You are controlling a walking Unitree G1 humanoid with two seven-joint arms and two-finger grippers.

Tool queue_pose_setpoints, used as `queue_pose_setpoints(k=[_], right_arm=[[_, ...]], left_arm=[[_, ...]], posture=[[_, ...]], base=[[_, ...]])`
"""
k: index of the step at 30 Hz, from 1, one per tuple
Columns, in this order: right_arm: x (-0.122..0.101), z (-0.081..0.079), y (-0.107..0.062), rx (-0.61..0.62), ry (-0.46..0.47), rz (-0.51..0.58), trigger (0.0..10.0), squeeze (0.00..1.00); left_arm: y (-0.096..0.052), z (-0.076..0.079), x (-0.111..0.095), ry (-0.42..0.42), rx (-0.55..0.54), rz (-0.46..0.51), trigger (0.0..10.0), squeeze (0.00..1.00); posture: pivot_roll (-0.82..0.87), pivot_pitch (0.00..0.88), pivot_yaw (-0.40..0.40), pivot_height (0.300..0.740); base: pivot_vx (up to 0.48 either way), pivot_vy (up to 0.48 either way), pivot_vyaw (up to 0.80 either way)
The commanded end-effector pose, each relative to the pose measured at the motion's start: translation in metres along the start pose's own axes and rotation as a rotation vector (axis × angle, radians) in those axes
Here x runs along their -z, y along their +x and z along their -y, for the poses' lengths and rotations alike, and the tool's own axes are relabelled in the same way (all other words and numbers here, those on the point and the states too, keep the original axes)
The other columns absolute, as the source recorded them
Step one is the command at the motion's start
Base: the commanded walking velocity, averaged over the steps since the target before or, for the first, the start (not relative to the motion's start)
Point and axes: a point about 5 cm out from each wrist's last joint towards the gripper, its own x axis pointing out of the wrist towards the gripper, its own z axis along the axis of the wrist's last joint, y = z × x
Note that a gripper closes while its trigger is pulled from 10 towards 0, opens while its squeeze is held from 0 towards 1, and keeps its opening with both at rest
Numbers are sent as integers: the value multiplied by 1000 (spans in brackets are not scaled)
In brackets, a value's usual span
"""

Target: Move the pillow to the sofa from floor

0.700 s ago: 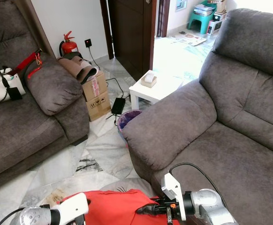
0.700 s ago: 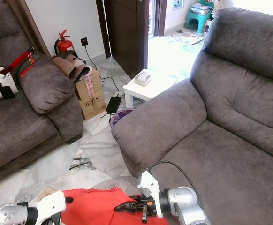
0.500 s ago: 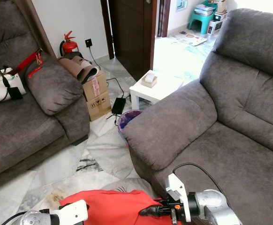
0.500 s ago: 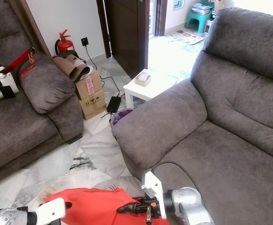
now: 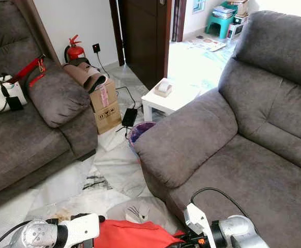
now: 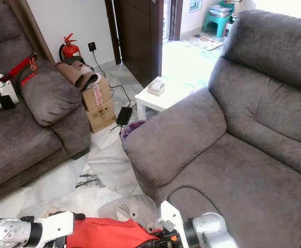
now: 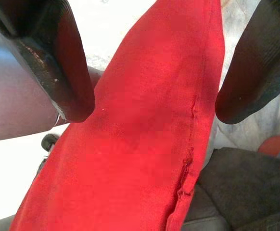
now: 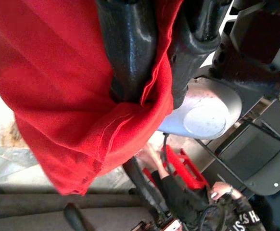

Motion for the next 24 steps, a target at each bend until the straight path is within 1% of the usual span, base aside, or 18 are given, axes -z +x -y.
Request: queue_pose_setpoints(k=[1,4,5,7,8,9,11,13,16,19,21,24], right_arm=[[-20,-3,5,-65,-81,60,10000,0],[-28,-8,1,-83,-96,97,10000,0],[-28,-8,1,-83,-96,97,10000,0],[-28,-12,-2,-104,-109,81,10000,0],[-28,-15,-5,-114,-117,72,10000,0],[-28,-15,-5,-114,-117,72,10000,0],[-30,-19,-10,-131,-130,56,10000,0],[-30,-22,-14,-144,-135,39,10000,0],[-28,-24,-18,-152,-133,14,10000,0],[-26,-25,-20,-150,-125,-7,10000,0],[-23,-25,-20,-149,-121,-24,10000,0],[-18,-27,-17,-167,-122,-53,10000,0]], left_arm=[[-2,3,8,-3,18,-30,10000,0],[0,9,21,-31,31,-68,10000,0],[0,9,21,-31,31,-68,10000,0],[-1,15,27,-60,50,-86,10000,0],[-2,17,31,-59,56,-99,10000,0],[-2,17,31,-59,56,-99,10000,0],[-3,19,37,-53,51,-121,10000,0],[-4,18,39,-57,41,-122,10000,0],[-3,16,40,-41,17,-118,10000,0],[-4,9,37,-47,-33,-89,10000,0],[-5,5,30,-28,-40,-67,10000,0],[-3,0,16,-2,-35,-4,10000,0]], posture=[[111,91,42,740],[96,93,44,740],[96,93,44,740],[96,94,43,740],[96,94,43,740],[96,94,43,740],[93,95,41,740],[91,96,40,740],[91,95,37,740],[88,96,33,740],[89,96,31,740],[97,98,30,740]], base=[[0,0,0],[0,0,0],[0,0,0],[0,0,0],[0,0,0],[0,0,0],[0,0,0],[0,0,0],[0,0,0],[0,0,0],[0,0,0],[0,0,0]])
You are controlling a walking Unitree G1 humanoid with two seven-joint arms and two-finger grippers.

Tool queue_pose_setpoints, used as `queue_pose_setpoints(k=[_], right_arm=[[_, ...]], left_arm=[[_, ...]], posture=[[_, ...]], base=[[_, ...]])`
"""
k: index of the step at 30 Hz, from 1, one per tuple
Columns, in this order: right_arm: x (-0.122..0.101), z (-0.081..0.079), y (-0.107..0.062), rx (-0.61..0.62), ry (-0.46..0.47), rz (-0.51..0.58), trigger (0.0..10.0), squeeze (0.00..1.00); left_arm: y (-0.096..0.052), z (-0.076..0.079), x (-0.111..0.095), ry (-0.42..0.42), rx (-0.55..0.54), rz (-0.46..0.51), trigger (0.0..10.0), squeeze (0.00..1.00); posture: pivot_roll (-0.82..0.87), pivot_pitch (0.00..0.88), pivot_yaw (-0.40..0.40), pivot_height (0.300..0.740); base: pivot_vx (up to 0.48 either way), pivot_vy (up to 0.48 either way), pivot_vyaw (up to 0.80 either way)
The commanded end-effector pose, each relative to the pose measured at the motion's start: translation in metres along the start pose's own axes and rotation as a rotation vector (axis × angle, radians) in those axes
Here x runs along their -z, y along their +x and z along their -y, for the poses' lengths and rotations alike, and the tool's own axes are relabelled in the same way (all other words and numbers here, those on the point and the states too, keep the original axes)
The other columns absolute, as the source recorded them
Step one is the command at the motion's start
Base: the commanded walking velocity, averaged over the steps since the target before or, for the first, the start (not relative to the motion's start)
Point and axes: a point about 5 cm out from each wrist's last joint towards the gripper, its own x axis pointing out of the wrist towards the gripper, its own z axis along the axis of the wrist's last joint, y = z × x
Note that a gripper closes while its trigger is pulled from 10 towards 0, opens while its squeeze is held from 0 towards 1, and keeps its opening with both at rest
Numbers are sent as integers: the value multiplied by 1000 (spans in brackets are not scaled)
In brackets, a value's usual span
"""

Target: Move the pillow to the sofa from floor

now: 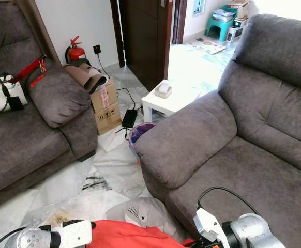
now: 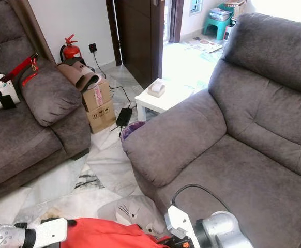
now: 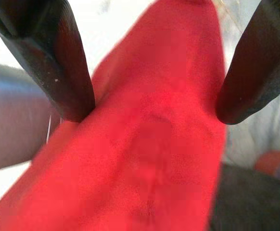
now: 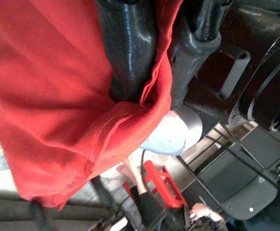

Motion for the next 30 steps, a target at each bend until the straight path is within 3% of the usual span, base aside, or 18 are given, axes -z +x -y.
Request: queue_pose_setpoints(k=[1,8,15,19,30], right_arm=[[-11,-5,7,-75,-71,20,10000,0],[-10,-12,14,-118,-83,-6,10000,0],[-13,-23,1,-122,-99,-17,10000,0],[-18,-28,-2,-130,-111,-14,10000,0],[-23,-30,-3,-130,-124,-7,10000,0]], left_arm=[[-2,-4,-9,11,0,49,10000,0],[2,-5,0,-4,25,16,10000,0],[-1,10,33,-82,85,-116,10000,0],[1,14,39,-90,85,-135,10000,0],[16,17,31,-113,58,-69,10000,0]], posture=[[97,98,30,740],[83,97,30,740],[57,103,22,740],[53,106,19,740],[43,107,5,740]], base=[[0,0,0],[0,0,0],[0,0,0],[0,0,0],[0,0,0]])
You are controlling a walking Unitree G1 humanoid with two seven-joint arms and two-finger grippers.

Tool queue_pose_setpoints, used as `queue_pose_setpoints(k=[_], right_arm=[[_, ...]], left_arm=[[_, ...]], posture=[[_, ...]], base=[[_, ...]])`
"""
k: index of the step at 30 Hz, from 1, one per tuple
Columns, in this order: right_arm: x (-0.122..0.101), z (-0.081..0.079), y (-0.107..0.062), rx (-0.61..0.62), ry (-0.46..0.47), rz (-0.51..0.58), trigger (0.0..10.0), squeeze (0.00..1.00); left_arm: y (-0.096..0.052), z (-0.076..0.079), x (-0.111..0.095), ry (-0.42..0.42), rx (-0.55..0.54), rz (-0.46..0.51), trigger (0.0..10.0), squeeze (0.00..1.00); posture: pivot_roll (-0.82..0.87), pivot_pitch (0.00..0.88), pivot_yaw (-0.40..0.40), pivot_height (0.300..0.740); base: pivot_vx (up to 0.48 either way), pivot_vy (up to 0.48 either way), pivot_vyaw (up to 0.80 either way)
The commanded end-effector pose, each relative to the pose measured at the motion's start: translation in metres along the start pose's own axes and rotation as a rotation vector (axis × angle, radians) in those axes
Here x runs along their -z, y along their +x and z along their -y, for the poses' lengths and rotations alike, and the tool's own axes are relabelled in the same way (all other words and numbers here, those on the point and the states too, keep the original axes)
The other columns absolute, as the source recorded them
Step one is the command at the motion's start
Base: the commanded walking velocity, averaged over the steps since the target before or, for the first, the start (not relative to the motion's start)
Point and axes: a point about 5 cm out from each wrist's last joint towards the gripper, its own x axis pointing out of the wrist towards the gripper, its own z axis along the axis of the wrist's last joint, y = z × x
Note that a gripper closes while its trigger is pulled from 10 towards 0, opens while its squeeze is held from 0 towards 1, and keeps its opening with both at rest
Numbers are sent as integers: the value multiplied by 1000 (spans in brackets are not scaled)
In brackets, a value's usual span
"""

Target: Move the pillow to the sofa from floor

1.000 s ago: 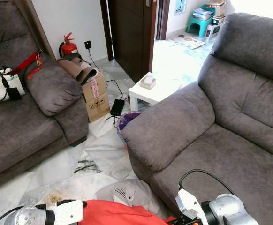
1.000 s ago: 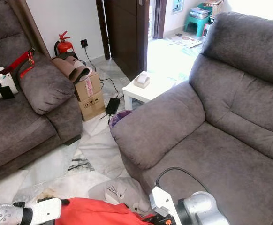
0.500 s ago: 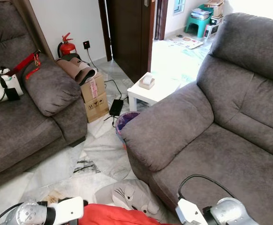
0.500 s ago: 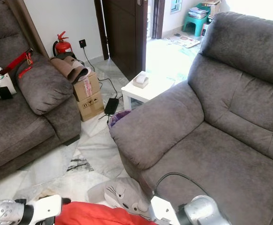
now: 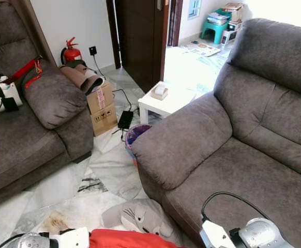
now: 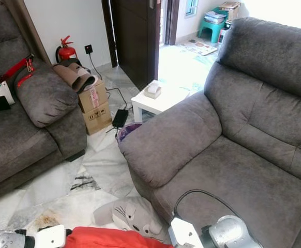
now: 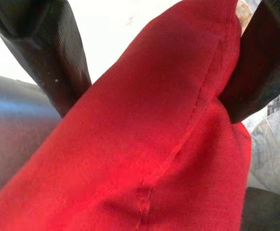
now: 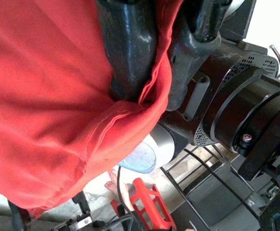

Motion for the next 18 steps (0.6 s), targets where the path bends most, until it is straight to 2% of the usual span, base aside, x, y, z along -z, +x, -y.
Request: queue_pose_setpoints(k=[1,2,3,12,18], right_arm=[[-17,-4,4,-69,-80,59,10000,0],[-18,-5,4,-71,-80,60,10000,0],[-18,-4,4,-70,-79,60,10000,0],[-16,-3,2,-48,-77,54,10000,0],[-16,-1,4,-40,-72,59,10000,0]], left_arm=[[3,3,-1,-11,11,25,6510,0],[4,3,-2,-13,14,33,6510,0],[7,2,-5,-26,14,51,0,0],[9,1,-10,-29,39,76,0,0],[4,3,-6,6,83,58,0,0]], posture=[[44,107,4,740],[44,107,4,740],[42,107,0,740],[37,106,-3,740],[40,108,-5,740]], base=[[0,0,0],[0,0,0],[0,0,0],[0,0,0],[0,0,0]])
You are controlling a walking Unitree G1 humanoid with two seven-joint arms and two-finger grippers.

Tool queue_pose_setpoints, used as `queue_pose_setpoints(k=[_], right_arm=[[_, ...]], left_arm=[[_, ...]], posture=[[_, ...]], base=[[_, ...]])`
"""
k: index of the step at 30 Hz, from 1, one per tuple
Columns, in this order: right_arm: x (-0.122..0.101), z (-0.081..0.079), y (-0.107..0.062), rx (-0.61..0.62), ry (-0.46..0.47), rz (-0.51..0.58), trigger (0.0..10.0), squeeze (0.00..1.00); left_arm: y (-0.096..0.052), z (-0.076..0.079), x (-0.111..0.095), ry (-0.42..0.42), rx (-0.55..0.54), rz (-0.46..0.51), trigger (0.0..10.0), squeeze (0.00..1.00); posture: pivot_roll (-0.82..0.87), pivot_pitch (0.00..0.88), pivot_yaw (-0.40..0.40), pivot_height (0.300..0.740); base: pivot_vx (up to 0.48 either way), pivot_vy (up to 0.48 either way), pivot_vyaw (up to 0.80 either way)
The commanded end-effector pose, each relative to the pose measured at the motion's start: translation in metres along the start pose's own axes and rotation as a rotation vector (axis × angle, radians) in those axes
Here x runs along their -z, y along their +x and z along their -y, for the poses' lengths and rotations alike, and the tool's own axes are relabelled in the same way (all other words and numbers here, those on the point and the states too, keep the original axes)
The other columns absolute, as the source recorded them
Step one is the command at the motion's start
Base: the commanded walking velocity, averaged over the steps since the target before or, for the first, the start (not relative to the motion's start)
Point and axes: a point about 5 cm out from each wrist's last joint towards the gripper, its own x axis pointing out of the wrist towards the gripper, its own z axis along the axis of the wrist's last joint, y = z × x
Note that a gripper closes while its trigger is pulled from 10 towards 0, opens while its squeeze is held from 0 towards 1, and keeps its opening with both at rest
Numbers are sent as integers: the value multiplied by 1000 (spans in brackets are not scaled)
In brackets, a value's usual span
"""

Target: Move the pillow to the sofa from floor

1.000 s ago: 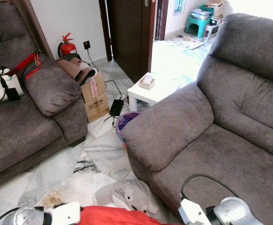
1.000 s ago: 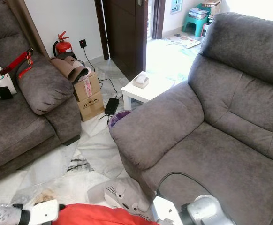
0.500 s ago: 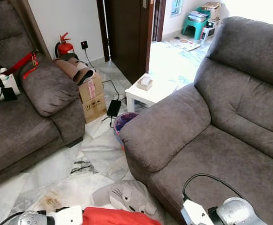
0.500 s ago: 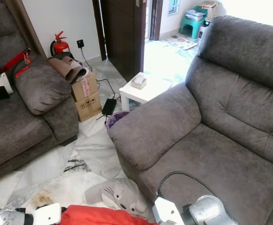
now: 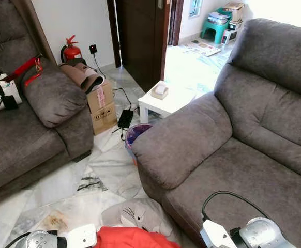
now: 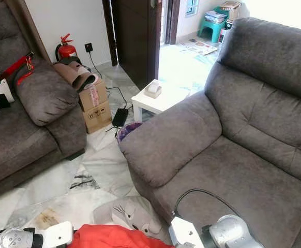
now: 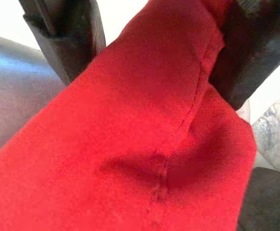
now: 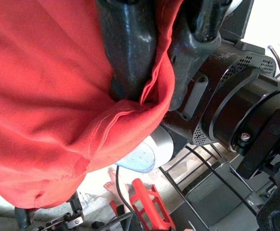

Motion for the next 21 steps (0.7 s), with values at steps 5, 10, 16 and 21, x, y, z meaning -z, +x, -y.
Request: queue_pose_setpoints(k=[5,10,16,21], right_arm=[[-15,0,7,-43,-74,56,10000,0],[-15,2,8,-40,-76,57,10000,0],[-13,5,9,-26,-79,52,10000,0],[-12,8,12,-22,-83,45,10000,0]], left_arm=[[-5,3,5,45,55,-33,0,0],[-5,2,3,38,51,-21,0,0],[-5,4,4,65,71,-36,0,0],[-7,2,5,71,54,-43,0,0]], posture=[[47,108,-3,740],[49,109,-3,740],[52,109,-4,740],[59,99,2,740]], base=[[0,0,0],[0,0,0],[0,0,0],[0,0,0]])
